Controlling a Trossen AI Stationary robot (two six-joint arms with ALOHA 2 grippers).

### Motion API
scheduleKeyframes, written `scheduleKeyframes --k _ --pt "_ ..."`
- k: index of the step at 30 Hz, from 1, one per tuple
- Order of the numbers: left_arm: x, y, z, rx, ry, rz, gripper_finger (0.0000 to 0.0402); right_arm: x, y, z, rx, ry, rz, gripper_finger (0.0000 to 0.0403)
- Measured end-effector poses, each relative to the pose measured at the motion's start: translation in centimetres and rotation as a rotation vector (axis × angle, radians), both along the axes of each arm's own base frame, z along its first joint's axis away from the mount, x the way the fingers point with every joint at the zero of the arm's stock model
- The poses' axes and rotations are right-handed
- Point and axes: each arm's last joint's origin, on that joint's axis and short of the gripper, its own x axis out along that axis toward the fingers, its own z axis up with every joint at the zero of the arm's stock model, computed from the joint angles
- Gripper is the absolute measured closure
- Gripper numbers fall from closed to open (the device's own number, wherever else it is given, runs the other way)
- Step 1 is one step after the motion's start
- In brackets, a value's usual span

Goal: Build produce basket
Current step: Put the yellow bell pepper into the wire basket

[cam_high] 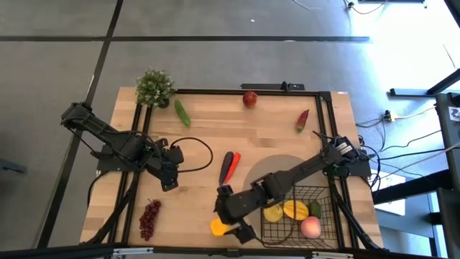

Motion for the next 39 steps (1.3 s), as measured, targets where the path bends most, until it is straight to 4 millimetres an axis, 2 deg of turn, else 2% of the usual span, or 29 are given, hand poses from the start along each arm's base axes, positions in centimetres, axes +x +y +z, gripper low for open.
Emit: scheduleKeyframes --k 9,16,24,33,39 --pt "0.0 0.0 0.0 -0.001 -0.002 0.0 0.0401 1.7 0.5 -5.3 0.02 0.166 -0.029 0.0031" --pt "0.0 0.0 0.0 -0.002 -0.003 0.001 0.0401 2.2 0.7 -7.6 0.001 0.206 -0.031 0.0031" --pt "0.0 0.0 0.0 -0.002 -0.004 0.0 0.0401 2.6 0.9 -9.5 -0.009 0.249 -0.024 0.0031" --pt "0.0 0.0 0.0 -0.002 -0.005 0.0 0.0401 2.7 1.0 -9.4 -0.006 0.235 -0.018 0.0031" --pt "0.1 0.0 0.0 -0.003 -0.006 0.001 0.0401 2.9 1.1 -10.4 -0.004 0.253 -0.009 0.0031"
